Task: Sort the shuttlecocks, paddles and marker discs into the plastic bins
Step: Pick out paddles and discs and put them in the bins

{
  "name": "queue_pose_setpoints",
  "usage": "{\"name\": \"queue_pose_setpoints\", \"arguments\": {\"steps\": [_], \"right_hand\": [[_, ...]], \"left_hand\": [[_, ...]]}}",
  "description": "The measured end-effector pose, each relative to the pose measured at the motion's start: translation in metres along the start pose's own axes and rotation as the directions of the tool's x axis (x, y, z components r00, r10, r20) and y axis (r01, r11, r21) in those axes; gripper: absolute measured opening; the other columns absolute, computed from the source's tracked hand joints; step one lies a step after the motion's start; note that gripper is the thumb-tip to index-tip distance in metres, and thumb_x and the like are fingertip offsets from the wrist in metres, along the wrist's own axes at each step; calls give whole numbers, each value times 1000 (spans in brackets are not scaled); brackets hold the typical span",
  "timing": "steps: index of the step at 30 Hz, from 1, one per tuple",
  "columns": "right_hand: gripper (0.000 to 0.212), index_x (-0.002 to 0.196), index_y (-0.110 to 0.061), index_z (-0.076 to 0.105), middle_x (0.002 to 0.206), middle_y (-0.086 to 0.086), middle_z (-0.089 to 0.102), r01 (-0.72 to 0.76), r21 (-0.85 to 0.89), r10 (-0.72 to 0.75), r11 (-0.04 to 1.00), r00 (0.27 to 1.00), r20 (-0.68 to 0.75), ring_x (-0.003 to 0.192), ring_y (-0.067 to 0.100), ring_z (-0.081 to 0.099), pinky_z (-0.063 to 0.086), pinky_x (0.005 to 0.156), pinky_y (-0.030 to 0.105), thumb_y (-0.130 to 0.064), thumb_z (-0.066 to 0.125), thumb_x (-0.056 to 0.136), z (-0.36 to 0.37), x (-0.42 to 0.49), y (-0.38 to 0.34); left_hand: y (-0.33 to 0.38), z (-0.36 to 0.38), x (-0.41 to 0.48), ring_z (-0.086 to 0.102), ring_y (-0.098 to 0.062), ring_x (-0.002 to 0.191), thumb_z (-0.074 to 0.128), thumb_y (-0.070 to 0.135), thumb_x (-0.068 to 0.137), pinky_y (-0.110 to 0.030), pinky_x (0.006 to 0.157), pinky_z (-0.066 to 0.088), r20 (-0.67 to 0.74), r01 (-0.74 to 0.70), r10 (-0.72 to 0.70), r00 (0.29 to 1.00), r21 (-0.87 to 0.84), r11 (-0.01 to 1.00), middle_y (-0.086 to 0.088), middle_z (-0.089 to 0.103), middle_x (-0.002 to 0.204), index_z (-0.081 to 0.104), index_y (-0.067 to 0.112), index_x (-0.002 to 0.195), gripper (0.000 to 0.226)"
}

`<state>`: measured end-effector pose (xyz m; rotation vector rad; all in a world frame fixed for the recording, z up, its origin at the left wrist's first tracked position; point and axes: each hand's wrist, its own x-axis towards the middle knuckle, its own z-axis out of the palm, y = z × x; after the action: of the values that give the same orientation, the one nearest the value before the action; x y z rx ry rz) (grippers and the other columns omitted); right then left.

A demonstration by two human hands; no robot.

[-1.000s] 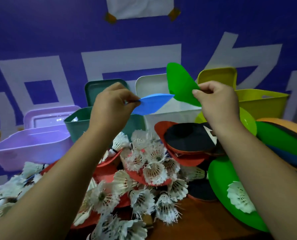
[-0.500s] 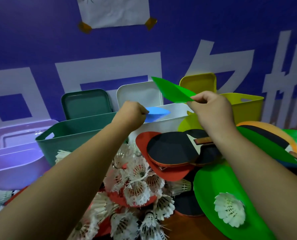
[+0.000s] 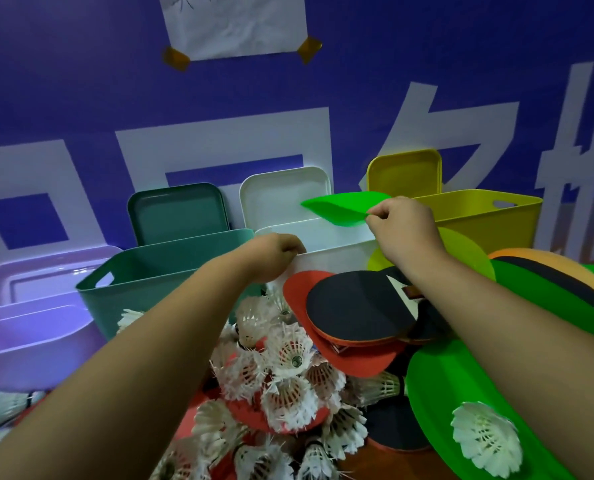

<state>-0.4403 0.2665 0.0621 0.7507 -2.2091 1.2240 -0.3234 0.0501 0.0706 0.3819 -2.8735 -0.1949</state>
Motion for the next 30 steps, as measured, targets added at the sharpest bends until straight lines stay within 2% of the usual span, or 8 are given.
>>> {"name": "queue_pose_setpoints", "arguments": {"steps": [5, 8, 15, 19, 22, 24, 27, 30], "right_hand": [[43, 143, -14, 66, 153, 13, 57, 138, -129, -101, 982, 960, 262, 142, 28, 50, 33, 118, 31, -16, 65, 101, 21, 15, 4], [50, 151, -19, 59, 164, 11, 43, 123, -145, -81, 982, 960, 269, 151, 28, 40, 31, 123, 35, -10, 58, 102, 18, 15, 5], [33, 129, -22, 73, 134, 2, 70, 105, -204, -38, 973, 952, 305, 124, 24, 62, 49, 103, 35, -17, 54, 102, -28, -6, 5], [37, 132, -26, 70, 134, -1, 70, 216, -386, 28, 897, 843, 536, 124, 24, 62, 50, 100, 32, -15, 58, 99, -61, -20, 10], [39, 137, -22, 61, 130, 1, 70, 351, -498, 120, 793, 711, 693, 117, 27, 62, 49, 92, 33, -29, 68, 99, -82, -31, 12], [25, 120, -20, 63, 116, 6, 70, 447, -548, 158, 707, 655, 739, 100, 29, 61, 49, 80, 36, -28, 66, 97, -85, -40, 17], [5, 92, -26, 60, 97, 4, 65, 466, -538, 87, 703, 694, 715, 93, 30, 61, 52, 76, 40, -22, 62, 91, -78, -53, 31], [6, 101, -31, 61, 109, 2, 60, 470, -509, -7, 721, 739, 674, 105, 30, 59, 48, 78, 40, -35, 62, 97, -74, -59, 44]], "left_hand": [[0, 4, 1, 59, -27, 123, 45, 20, 108, -30, 98, 44, -15, 3, -4, 1000, -18, 1000, -3, 66, 137, 68, 25, 132, 33], [1, 2, 0, 59, -27, 122, 44, 20, 109, -29, 95, 42, -3, 8, -8, 1000, -11, 1000, -3, 66, 137, 67, 24, 133, 33], [17, -10, -11, 60, -28, 120, 46, 15, 107, -36, 100, 46, -2, 25, -25, 1000, 131, 991, -4, 66, 136, 66, 26, 136, 36], [51, -18, -22, 57, -29, 126, 56, 25, 104, -39, 104, 46, -92, -28, 43, 995, 157, 987, -9, 60, 141, 61, 21, 141, 38], [82, -15, -36, 56, -27, 127, 58, 46, 101, -37, 101, 44, 50, -139, 131, 990, 186, 973, -4, 60, 141, 60, 26, 141, 45], [94, -7, -43, 58, -29, 125, 58, 55, 99, -39, 102, 47, 164, -172, 132, 978, 261, 950, -5, 62, 138, 60, 24, 139, 51], [100, 8, -48, 61, -31, 115, 59, 59, 97, -42, 98, 52, 225, -188, 120, 967, 310, 932, -8, 65, 129, 62, 20, 133, 53], [98, 11, -53, 61, -31, 115, 59, 56, 97, -44, 99, 52, 206, -183, 118, 971, 331, 926, -8, 65, 129, 62, 23, 135, 51]]}}
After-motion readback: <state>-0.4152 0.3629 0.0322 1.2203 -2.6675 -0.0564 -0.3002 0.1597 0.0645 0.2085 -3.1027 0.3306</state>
